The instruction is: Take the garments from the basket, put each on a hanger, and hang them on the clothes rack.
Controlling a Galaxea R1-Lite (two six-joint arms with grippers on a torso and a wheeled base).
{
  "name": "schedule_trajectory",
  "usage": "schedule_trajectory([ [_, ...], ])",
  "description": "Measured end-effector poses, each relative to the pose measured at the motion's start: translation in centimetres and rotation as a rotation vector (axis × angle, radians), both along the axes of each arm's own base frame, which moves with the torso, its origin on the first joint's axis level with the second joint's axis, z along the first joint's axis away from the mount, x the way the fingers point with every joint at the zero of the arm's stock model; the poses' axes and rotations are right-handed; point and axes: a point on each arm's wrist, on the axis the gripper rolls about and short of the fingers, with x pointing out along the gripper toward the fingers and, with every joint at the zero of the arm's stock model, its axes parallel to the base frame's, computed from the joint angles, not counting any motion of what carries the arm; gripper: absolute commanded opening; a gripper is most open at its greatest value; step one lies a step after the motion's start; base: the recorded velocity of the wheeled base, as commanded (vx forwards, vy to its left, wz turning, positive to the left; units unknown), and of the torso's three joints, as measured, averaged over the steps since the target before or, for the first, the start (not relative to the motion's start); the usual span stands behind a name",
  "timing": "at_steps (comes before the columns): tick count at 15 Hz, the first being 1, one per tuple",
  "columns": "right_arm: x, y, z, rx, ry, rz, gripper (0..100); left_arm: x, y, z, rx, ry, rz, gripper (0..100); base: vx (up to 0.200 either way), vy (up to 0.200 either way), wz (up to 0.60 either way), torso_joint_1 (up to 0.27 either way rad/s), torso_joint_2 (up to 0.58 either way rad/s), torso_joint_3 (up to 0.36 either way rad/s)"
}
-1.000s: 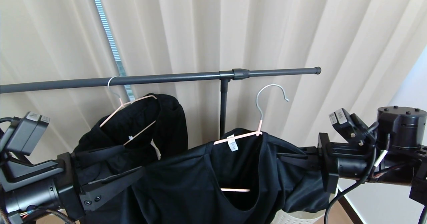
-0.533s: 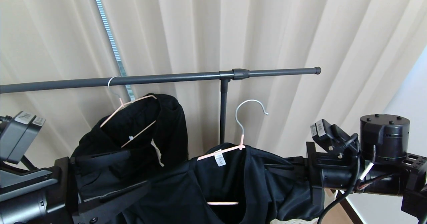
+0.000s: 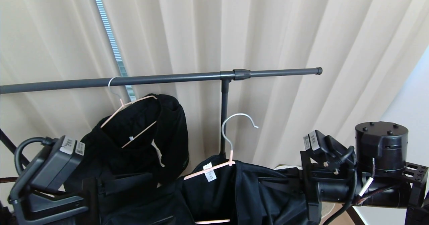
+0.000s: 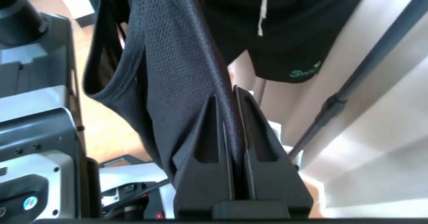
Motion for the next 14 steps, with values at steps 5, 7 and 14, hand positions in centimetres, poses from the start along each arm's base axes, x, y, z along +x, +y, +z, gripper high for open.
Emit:
schedule_trajectory([
  [5,-0.4,0.0,0.3,0.005,-0.012,0.01,0,0.7,-1.2,-0.3,0.062,-0.032,-0.045,100,0.0,0.0,0.0,0.0,0.0,0.0],
  [7,-0.5,0.0,0.5,0.008,-0.019,0.009,0,1.6,-1.8,-0.1,0.09,-0.046,-0.048,100,0.0,0.0,0.0,0.0,0.0,0.0],
  [14,-0.9,-0.3,1.2,0.024,-0.045,0.006,0,4.7,-3.8,0.9,0.275,-0.102,-0.065,100,0.0,0.0,0.0,0.0,0.0,0.0],
])
